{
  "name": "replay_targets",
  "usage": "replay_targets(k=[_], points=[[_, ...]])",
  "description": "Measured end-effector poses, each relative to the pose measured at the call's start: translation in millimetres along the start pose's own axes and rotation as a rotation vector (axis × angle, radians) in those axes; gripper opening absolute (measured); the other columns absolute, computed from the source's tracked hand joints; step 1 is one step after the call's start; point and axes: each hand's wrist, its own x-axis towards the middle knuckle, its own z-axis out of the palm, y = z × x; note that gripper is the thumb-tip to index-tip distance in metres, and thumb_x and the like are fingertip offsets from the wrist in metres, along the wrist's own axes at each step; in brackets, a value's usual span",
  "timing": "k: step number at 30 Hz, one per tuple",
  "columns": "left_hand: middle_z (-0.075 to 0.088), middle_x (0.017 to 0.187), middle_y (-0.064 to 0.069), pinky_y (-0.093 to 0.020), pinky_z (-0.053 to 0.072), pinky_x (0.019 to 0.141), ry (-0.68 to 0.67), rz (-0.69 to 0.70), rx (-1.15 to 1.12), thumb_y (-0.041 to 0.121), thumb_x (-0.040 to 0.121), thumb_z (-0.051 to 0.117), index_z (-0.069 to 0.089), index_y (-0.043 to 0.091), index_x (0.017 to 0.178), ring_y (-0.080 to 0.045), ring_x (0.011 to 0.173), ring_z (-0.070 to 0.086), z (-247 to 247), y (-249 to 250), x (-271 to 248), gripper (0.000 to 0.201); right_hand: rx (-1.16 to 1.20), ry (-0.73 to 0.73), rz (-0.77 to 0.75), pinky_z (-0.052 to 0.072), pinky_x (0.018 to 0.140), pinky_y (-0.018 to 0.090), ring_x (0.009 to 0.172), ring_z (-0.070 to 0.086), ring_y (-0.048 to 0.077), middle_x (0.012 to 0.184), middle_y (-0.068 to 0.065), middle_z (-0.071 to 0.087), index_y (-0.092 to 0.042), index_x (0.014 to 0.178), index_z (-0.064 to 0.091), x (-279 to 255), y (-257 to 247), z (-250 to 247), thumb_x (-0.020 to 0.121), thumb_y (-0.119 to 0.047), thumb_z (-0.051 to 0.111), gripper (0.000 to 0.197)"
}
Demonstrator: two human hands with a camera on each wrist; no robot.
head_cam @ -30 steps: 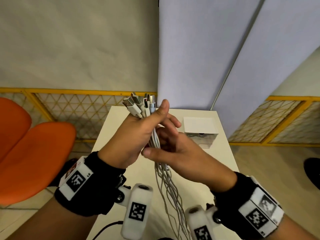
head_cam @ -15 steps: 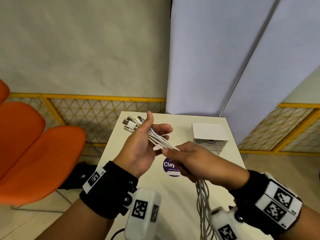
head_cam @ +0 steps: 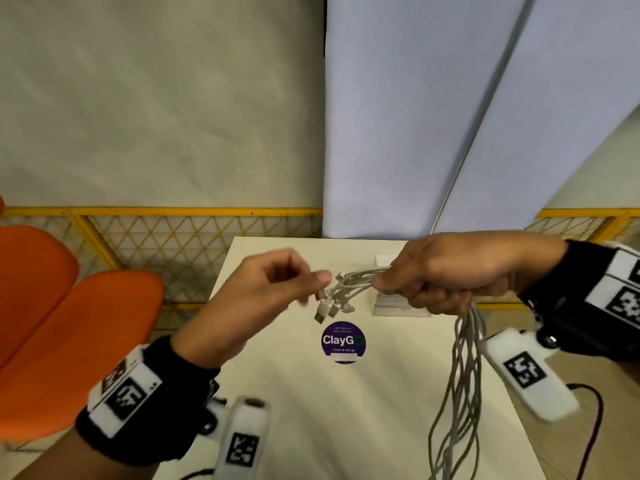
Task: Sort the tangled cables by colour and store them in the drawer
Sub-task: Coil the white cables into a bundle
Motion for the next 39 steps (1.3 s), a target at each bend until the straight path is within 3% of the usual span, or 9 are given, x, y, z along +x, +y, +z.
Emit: replay_targets(k=[5,9,13,18,22,28,31,36,39], points=[[0.063,0.124,0.022,-0.038,0.044,0.106,-0.183,0.22,0.277,0.05,0.066,0.086,0.057,0.036,0.122,0.004,0.121,0.056,15.9,25.9,27.5,0.065,-0.097,-0.082,-0.026,0.01,0.043,0.021,0.043,0.01,0.012,0.053,0.0,0.015,-0.018,0.06,0.02,-9.2,-29.9,-0.9,0.096,-0.038,0.054,0.054],[0.073,0.081,0.004,-0.052,0.06,0.066,-0.37,0.115,0.261,0.041,0.084,0.077,0.068,0.028,0.089,-0.018,0.069,0.067,29.6,33.8,37.4,0.016,-0.014,-0.095,-0.092,0.009,0.043,0.019,0.04,0.01,0.01,0.05,0.0,0.016,-0.016,0.052,0.034,-17.2,-46.7,-7.3,0.093,-0.04,0.053,0.052],[0.038,0.046,-0.002,-0.042,0.056,0.055,-0.319,0.089,-0.064,0.033,0.091,0.063,0.054,0.014,0.06,-0.016,0.04,0.042,42.1,29.6,39.7,0.037,0.156,-0.001,-0.142,0.008,0.043,0.019,0.037,0.011,0.009,0.047,-0.003,0.019,-0.021,0.054,0.026,-22.3,-50.6,-13.7,0.086,-0.044,0.057,0.05],[0.027,0.045,0.003,-0.026,0.041,0.041,-0.347,0.048,-0.444,0.034,0.093,0.058,0.05,0.02,0.061,-0.011,0.036,0.031,54.5,29.6,42.0,0.036,0.491,0.062,-0.219,0.005,0.042,0.02,0.038,0.003,0.01,0.039,-0.009,0.014,-0.026,0.053,0.017,-19.1,-50.6,-10.0,0.082,-0.04,0.06,0.054],[0.03,0.043,0.006,-0.023,0.042,0.039,-0.386,0.02,-0.698,0.058,0.079,0.07,0.058,0.012,0.103,-0.006,0.033,0.034,59.3,35.5,43.8,0.053,0.747,0.073,-0.327,0.006,0.044,0.023,0.038,0.003,0.011,0.04,-0.008,0.011,-0.026,0.048,0.019,-10.9,-50.1,-3.8,0.087,-0.034,0.056,0.054],[0.071,0.072,-0.001,-0.02,0.04,0.035,-0.158,0.147,-0.5,0.083,0.047,0.065,0.075,0.032,0.098,-0.005,0.035,0.042,72.4,39.9,46.4,0.073,1.004,0.238,-0.348,0.007,0.057,0.031,0.034,0.007,0.012,0.041,-0.007,0.01,-0.025,0.048,0.021,6.0,-51.0,8.1,0.087,-0.032,0.058,0.055],[0.067,0.065,0.007,-0.017,0.037,0.034,-0.083,0.106,-0.408,0.075,0.047,0.057,0.065,0.02,0.113,-0.001,0.038,0.052,70.8,45.6,46.9,0.085,1.032,0.351,-0.347,0.007,0.056,0.027,0.03,0.011,0.011,0.039,-0.007,0.015,-0.026,0.049,0.02,13.1,-54.5,12.2,0.085,-0.03,0.059,0.053],[0.056,0.06,0.008,-0.017,0.036,0.04,-0.186,-0.023,-0.411,0.081,0.021,0.078,0.075,0.032,0.078,-0.005,0.039,0.04,59.4,44.6,49.5,0.075,1.005,0.282,-0.346,0.024,0.049,0.022,0.034,0.019,0.014,0.044,0.0,0.024,-0.018,0.042,0.031,20.1,-54.4,12.7,0.085,-0.031,0.055,0.05],[0.057,0.064,0.004,-0.018,0.032,0.042,-0.308,-0.099,-0.397,0.077,0.018,0.084,0.07,0.024,0.085,-0.005,0.039,0.035,48.3,44.8,49.0,0.087,1.015,0.215,-0.345,0.019,0.048,0.018,0.029,0.019,0.011,0.038,-0.004,0.021,-0.021,0.04,0.027,18.0,-53.7,10.4,0.087,-0.029,0.051,0.054]])
